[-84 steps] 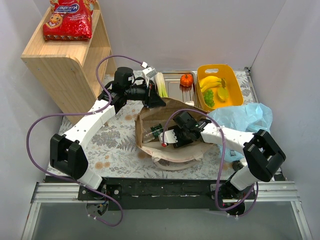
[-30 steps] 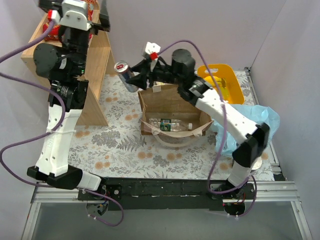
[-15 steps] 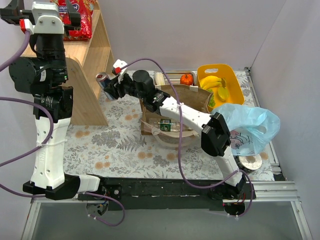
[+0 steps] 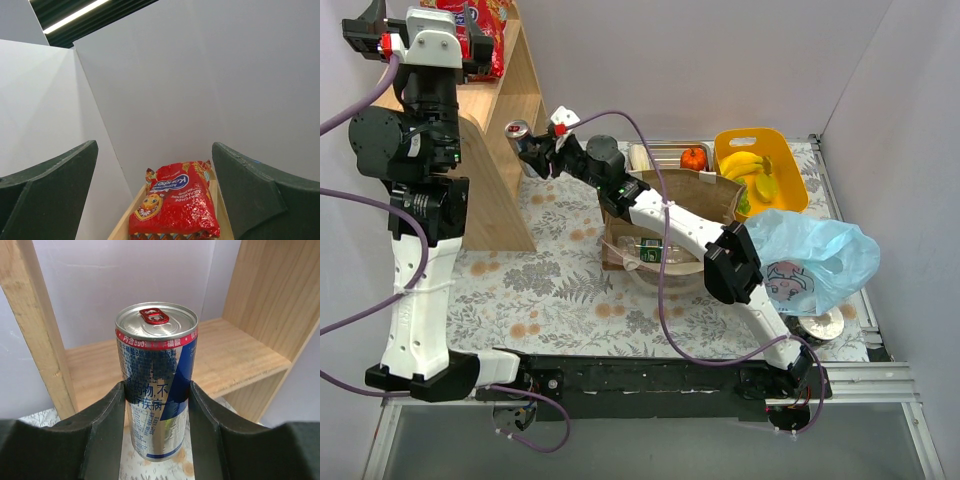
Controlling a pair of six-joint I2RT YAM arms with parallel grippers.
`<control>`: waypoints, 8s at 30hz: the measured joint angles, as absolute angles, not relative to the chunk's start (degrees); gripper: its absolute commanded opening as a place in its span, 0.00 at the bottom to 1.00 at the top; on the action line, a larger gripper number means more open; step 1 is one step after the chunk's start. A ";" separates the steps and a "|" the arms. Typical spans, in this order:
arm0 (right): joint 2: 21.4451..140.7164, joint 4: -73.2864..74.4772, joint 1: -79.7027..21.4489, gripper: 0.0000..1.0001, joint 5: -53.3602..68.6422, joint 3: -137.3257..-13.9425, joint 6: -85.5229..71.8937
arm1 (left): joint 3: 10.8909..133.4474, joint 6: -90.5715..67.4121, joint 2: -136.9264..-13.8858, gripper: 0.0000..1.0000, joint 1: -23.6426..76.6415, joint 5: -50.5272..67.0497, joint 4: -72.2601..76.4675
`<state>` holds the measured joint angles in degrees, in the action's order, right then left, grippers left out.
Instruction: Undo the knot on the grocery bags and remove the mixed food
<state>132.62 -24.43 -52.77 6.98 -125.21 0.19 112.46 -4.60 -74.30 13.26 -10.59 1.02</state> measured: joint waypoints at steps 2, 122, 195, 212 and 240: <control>133.97 -25.58 -52.75 0.01 7.66 -126.63 0.10 | 112.18 -4.32 -73.76 0.98 13.23 -10.72 0.60; 81.06 -0.75 -49.12 0.50 14.33 -60.53 31.40 | 78.76 -34.92 -67.90 0.98 12.45 35.66 -30.55; 62.81 5.41 -44.23 0.01 35.70 -57.91 111.92 | 102.32 -62.02 -91.66 0.98 19.44 72.47 -20.47; 65.76 3.92 -44.77 0.01 43.70 -62.41 113.91 | 98.59 -63.53 -92.95 0.72 23.86 71.83 -18.79; 43.99 -2.31 -45.08 0.98 25.58 -42.81 91.42 | 90.54 -41.95 -84.33 0.00 21.45 29.06 -3.53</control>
<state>43.99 -2.31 -45.08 25.58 -42.81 91.42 90.54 -41.95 -84.33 21.45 29.06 -3.53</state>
